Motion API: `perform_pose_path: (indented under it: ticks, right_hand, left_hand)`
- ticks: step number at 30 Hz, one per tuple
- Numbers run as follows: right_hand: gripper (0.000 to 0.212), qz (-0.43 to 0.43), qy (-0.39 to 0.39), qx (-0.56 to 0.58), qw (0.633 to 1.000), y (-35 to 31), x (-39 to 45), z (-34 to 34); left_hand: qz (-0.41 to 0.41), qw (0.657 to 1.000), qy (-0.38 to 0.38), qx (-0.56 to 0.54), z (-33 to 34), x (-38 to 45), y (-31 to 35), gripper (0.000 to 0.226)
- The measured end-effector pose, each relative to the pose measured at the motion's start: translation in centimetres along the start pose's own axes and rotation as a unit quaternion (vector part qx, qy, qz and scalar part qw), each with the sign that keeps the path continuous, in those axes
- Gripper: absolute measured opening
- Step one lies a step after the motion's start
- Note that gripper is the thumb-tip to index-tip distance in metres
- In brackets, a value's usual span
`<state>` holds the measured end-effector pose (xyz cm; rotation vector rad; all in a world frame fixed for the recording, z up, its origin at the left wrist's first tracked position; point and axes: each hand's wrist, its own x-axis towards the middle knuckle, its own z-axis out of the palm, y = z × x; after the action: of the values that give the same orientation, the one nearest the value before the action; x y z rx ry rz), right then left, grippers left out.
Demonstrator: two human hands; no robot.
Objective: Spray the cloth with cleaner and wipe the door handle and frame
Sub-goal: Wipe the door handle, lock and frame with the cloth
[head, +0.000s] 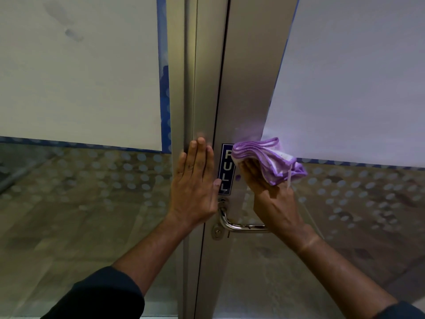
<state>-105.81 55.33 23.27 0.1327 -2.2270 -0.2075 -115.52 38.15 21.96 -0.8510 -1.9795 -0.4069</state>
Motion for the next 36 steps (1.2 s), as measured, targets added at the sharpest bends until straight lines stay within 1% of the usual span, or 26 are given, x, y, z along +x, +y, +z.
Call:
perform_pose_path:
  ticks: [3, 5, 7, 11, 13, 16, 18, 21, 23, 24, 25, 27, 29, 31, 33, 36]
  right_hand:
    - [0.083, -0.019, -0.077, 0.011, 0.997, 0.7, -0.7, -0.2]
    - [0.085, -0.022, -0.093, 0.007, 0.995, 0.7, -0.9, -0.5]
    - [0.080, -0.037, -0.095, -0.007, 0.995, 0.7, -1.0, -0.7]
    - [0.062, -0.113, -0.115, -0.040, 0.986, 1.4, -1.0, -1.2]
    - [0.055, -0.151, -0.101, -0.068, 0.981, 1.8, -0.8, -1.6]
    - [0.049, -0.194, -0.062, -0.092, 0.975, 1.9, -0.3, -2.2]
    - [0.047, -0.217, -0.050, -0.104, 0.969, 2.0, 0.1, -2.6]
    - [0.041, -0.228, -0.044, -0.113, 0.966, 2.0, 0.6, -3.0]
    - [0.027, -0.222, -0.052, -0.102, 0.968, 1.7, 0.8, -3.3]
    - [0.023, -0.217, -0.059, -0.089, 0.970, 1.6, 0.9, -3.5]
    - [0.024, -0.207, -0.066, -0.066, 0.974, 1.6, 1.0, -3.9]
    - [0.035, -0.155, -0.057, 0.015, 0.986, 2.0, 0.8, -5.1]
    - [0.046, -0.071, 0.013, 0.125, 0.990, 2.5, 0.3, -6.7]
    - [0.049, 0.006, 0.096, 0.190, 0.977, 2.8, -0.4, -8.4]
    - [0.044, 0.064, 0.144, 0.197, 0.968, 2.5, -0.8, -9.6]
    - [0.040, 0.135, 0.174, 0.192, 0.956, 1.8, -0.8, -10.4]
  left_hand:
    - [-0.003, 1.000, -0.001, 0.004, 0.1, 0.0, 0.0, 0.084]
    - [0.000, 1.000, 0.004, 0.004, 0.2, -0.1, 0.0, 0.085]
    - [0.002, 1.000, 0.010, 0.002, 0.4, -0.1, 0.0, 0.086]
    - [0.003, 1.000, 0.020, -0.003, 0.7, -0.1, 0.0, 0.088]
    - [0.003, 1.000, 0.024, -0.002, 0.8, -0.1, -0.1, 0.086]
    - [0.004, 1.000, 0.028, 0.001, 0.9, -0.1, -0.1, 0.085]
    - [0.005, 1.000, 0.025, -0.002, 0.8, -0.1, -0.1, 0.084]
    - [0.006, 1.000, 0.019, 0.000, 0.6, -0.1, -0.1, 0.083]
    - [0.004, 1.000, 0.010, 0.003, 0.4, -0.1, -0.1, 0.082]
    - [0.002, 1.000, 0.006, 0.004, 0.2, -0.1, -0.1, 0.082]
    - [0.001, 1.000, 0.001, 0.004, 0.0, -0.1, -0.1, 0.082]
    - [0.002, 1.000, -0.003, -0.001, -0.3, 0.0, 0.0, 0.083]
    - [0.005, 1.000, -0.002, -0.003, -0.4, -0.1, 0.1, 0.086]
    - [0.002, 1.000, -0.006, -0.002, -0.6, 0.0, 0.2, 0.087]
    - [-0.001, 1.000, -0.010, -0.003, -0.8, 0.0, 0.2, 0.086]
    - [-0.004, 1.000, -0.009, -0.006, -0.8, 0.0, 0.2, 0.087]
